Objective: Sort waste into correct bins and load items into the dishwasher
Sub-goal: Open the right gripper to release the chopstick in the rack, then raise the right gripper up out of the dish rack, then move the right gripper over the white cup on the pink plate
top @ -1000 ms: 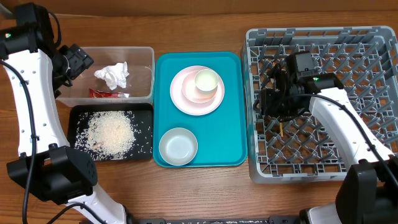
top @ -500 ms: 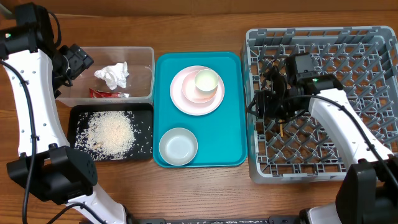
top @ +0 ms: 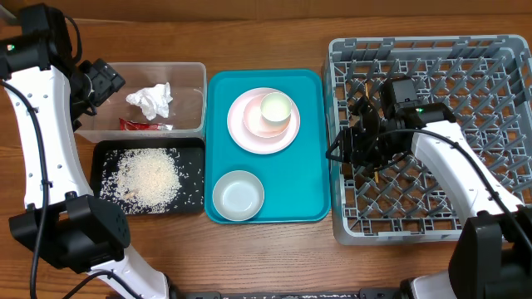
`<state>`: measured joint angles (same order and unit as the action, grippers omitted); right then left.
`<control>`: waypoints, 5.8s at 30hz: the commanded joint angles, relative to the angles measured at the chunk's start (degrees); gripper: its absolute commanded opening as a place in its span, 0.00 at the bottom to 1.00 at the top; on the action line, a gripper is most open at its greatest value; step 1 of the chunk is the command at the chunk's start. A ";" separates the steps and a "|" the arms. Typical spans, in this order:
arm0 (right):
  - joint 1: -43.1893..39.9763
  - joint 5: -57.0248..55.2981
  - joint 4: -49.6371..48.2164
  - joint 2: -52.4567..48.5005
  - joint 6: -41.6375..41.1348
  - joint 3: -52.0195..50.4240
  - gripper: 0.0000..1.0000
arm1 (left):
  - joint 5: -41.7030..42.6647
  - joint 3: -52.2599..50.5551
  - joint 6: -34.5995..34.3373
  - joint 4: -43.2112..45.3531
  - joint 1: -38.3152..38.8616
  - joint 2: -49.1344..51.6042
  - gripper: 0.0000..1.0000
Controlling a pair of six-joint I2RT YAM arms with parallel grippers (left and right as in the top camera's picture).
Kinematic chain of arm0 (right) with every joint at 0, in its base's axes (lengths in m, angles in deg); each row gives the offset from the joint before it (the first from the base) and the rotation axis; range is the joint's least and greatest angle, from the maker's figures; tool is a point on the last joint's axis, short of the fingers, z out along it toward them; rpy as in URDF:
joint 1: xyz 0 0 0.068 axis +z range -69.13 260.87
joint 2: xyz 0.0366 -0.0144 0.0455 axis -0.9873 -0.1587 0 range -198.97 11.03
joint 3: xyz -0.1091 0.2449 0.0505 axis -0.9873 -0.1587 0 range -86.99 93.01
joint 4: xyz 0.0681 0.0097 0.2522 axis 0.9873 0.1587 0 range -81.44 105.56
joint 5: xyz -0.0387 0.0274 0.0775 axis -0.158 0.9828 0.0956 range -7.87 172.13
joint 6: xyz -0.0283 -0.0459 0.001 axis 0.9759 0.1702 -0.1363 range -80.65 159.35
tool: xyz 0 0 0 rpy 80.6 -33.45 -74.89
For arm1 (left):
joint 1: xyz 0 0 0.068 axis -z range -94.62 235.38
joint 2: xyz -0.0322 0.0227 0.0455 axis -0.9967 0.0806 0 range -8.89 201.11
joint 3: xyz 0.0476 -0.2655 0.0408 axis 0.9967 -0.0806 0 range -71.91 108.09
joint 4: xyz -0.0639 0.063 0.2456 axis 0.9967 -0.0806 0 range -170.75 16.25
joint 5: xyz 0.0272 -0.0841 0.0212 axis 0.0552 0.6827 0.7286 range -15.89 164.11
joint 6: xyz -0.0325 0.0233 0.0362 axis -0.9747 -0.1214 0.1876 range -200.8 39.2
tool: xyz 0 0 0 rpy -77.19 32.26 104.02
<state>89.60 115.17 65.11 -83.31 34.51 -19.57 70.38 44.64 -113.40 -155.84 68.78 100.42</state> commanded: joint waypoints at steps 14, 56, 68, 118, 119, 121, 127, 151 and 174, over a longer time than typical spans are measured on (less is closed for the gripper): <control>1.44 4.76 1.66 0.04 4.92 -0.26 0.52 | -0.76 0.28 0.70 0.07 0.13 -0.24 1.00; 5.20 -23.58 -27.63 -0.31 -5.92 -3.23 0.27 | -0.76 0.28 0.70 0.07 0.13 -0.24 1.00; 7.39 -24.02 -31.63 -4.66 -5.92 -3.52 0.15 | -0.76 0.28 0.70 0.07 0.13 -0.24 1.00; 7.45 -22.53 -18.80 1.51 -3.72 15.76 0.46 | -0.76 0.28 0.70 0.07 0.13 -0.24 1.00; 7.45 -20.17 -18.05 1.51 -3.72 16.63 0.48 | -0.76 0.28 0.70 0.07 0.13 -0.24 1.00; 7.45 -15.67 -17.53 1.51 -3.43 17.86 0.48 | -0.76 0.28 0.70 0.07 0.13 -0.24 1.00; 7.45 -9.84 -16.00 1.14 -3.15 22.91 0.47 | -0.76 0.28 0.70 0.07 0.13 -0.24 1.00; 28.83 -35.76 -15.56 -12.87 -0.92 30.91 0.34 | -0.76 0.28 0.70 0.07 0.13 -0.24 1.00; 30.03 -42.97 -14.80 -25.27 -0.90 30.80 0.29 | -0.76 0.28 0.70 0.07 0.13 -0.24 1.00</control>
<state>119.85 74.99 50.56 -107.27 33.39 10.24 70.38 44.64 -113.42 -155.84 68.78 100.42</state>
